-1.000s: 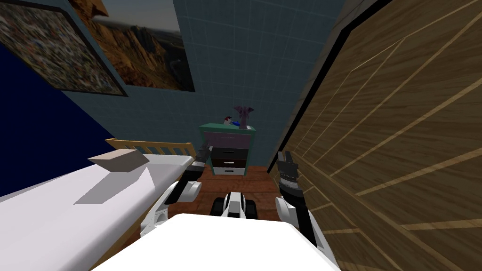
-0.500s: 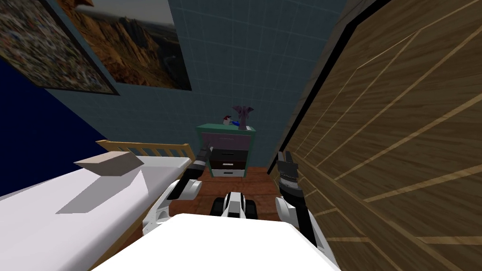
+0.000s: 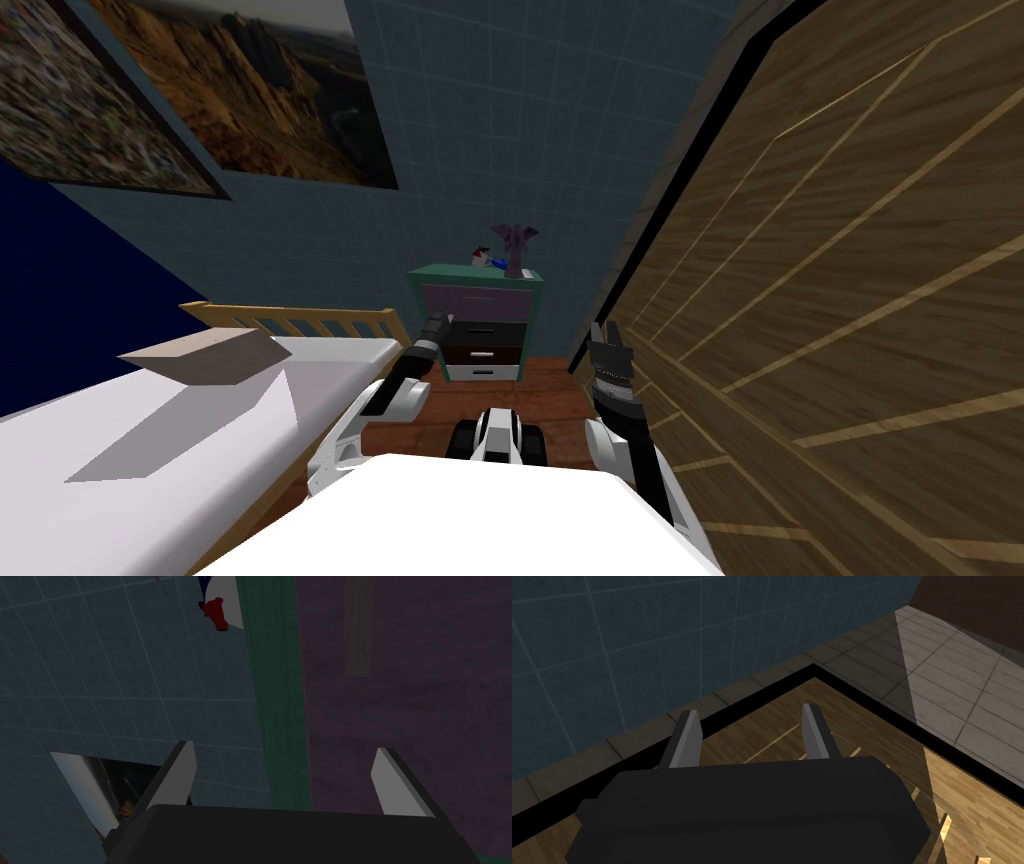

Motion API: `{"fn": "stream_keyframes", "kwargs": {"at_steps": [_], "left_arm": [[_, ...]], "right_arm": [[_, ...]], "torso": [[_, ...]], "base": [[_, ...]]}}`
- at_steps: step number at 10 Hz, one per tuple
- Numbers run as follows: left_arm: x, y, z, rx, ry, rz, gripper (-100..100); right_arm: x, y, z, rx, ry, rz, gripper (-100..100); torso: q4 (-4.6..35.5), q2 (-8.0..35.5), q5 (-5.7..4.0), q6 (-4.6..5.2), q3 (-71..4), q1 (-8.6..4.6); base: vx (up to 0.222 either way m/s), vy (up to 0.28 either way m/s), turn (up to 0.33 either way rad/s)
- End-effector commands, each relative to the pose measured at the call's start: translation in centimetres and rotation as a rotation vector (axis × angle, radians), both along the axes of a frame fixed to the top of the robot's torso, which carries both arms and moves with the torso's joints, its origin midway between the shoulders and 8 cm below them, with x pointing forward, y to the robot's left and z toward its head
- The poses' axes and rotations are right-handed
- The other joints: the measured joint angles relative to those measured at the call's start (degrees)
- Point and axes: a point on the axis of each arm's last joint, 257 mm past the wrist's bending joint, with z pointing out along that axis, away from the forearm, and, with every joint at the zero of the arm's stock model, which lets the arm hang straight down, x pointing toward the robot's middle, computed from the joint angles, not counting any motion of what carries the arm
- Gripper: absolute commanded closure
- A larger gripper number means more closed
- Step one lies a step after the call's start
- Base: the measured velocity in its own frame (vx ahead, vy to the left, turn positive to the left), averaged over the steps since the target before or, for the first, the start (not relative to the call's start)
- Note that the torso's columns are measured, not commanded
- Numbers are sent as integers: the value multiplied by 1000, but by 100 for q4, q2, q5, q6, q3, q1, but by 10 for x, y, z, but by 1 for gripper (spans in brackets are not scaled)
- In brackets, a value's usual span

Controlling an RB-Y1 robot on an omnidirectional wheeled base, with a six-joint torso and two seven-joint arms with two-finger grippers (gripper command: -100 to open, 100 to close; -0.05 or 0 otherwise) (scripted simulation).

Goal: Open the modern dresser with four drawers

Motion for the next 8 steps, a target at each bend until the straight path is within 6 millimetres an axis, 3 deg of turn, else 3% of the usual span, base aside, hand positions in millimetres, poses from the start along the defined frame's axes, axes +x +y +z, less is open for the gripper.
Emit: {"fn": "stream_keyframes", "kwargs": {"at_steps": [1, 8], "left_arm": [[7, 4, -11, 5, 53, 9, -100], [22, 13, -42, 23, 184, 35, -100]], "right_arm": [[0, 0, 0, 0, 0, 0, 0], [0, 0, 0, 0, 0, 0, 0]], "torso": [[0, -1, 0, 0, -1, 2], [2, 9, 1, 0, 5, 3]], "base": [[90, 6, -21], [82, 0, -22]]}}
